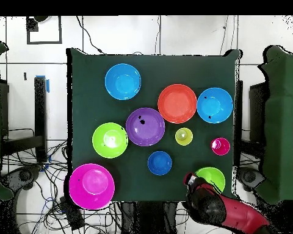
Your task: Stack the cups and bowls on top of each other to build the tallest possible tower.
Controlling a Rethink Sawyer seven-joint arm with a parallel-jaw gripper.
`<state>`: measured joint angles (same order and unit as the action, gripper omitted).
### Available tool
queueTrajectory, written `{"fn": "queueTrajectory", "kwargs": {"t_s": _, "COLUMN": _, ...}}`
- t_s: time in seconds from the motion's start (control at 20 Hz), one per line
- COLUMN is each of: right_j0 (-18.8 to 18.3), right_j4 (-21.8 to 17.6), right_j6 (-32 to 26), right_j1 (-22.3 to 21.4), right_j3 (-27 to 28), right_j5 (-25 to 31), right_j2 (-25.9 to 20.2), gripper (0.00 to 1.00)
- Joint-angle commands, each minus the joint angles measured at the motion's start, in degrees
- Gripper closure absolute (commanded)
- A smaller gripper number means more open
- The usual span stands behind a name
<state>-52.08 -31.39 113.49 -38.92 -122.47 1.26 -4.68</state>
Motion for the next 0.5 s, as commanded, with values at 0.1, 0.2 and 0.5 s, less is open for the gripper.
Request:
{"fn": "queueTrajectory", "kwargs": {"t_s": 0.1, "right_j0": 0.61, "right_j4": -1.86, "right_j6": -2.20, "right_j1": -1.86, "right_j3": -1.98, "right_j5": 9.01, "right_j2": -6.82, "gripper": 1.00}}
{"fn": "queueTrajectory", "kwargs": {"t_s": 0.2, "right_j0": 0.67, "right_j4": -1.86, "right_j6": -1.94, "right_j1": -1.91, "right_j3": -1.86, "right_j5": 9.29, "right_j2": -6.99, "gripper": 1.00}}
{"fn": "queueTrajectory", "kwargs": {"t_s": 0.5, "right_j0": 0.79, "right_j4": -2.01, "right_j6": -1.52, "right_j1": -2.18, "right_j3": -1.92, "right_j5": 9.84, "right_j2": -7.20, "gripper": 1.00}}
